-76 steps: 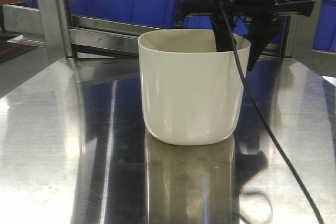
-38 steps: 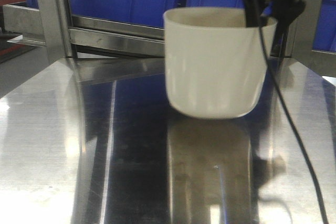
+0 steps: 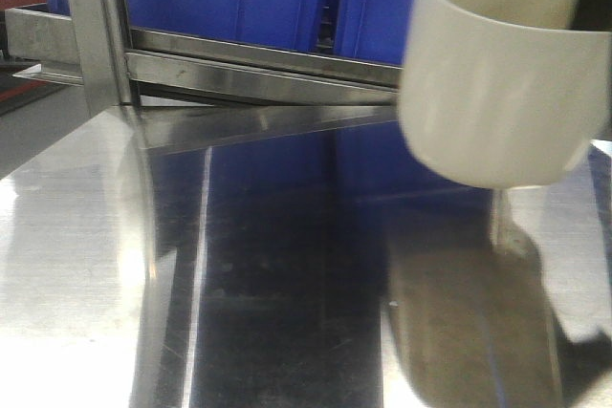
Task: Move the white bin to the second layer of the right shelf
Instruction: 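Lift the white bin off the table with the right gripper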
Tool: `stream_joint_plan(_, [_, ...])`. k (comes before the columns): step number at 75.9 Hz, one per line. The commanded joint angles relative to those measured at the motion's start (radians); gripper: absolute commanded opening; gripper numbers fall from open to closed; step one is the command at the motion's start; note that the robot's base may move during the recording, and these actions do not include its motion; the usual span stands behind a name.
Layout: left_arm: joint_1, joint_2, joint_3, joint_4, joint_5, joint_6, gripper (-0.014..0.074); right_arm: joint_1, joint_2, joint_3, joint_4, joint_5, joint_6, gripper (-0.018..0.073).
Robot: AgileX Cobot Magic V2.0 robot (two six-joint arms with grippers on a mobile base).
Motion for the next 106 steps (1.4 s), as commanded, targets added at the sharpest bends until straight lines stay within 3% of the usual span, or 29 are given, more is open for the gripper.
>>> stream_joint_plan(1, [0.001, -0.018, 0.037, 0.0, -0.086, -0.005, 0.0085, -0.055, -0.123, 0.07, 0.034, -0.132, -0.069, 0.0077])
stream_joint_plan(20, [0.001, -0.018, 0.037, 0.0, -0.086, -0.005, 0.0085, -0.183, -0.383, 0.35, 0.112, -0.329, -0.199, 0.0077])
stream_joint_plan(45, [0.001, -0.018, 0.037, 0.0, -0.086, -0.005, 0.0085, -0.187, -0.682, 0.556, 0.111, -0.371, -0.201, 0.0077])
stream_joint_plan(75, [0.001, -0.018, 0.037, 0.0, -0.086, -0.005, 0.0085, -0.187, -0.97, 0.61, 0.111, -0.356, -0.201, 0.0077])
stream_joint_plan(106, [0.001, -0.018, 0.037, 0.0, -0.086, -0.005, 0.0085, -0.187, -1.045, 0.61, 0.111, -0.355, -0.201, 0.0077])
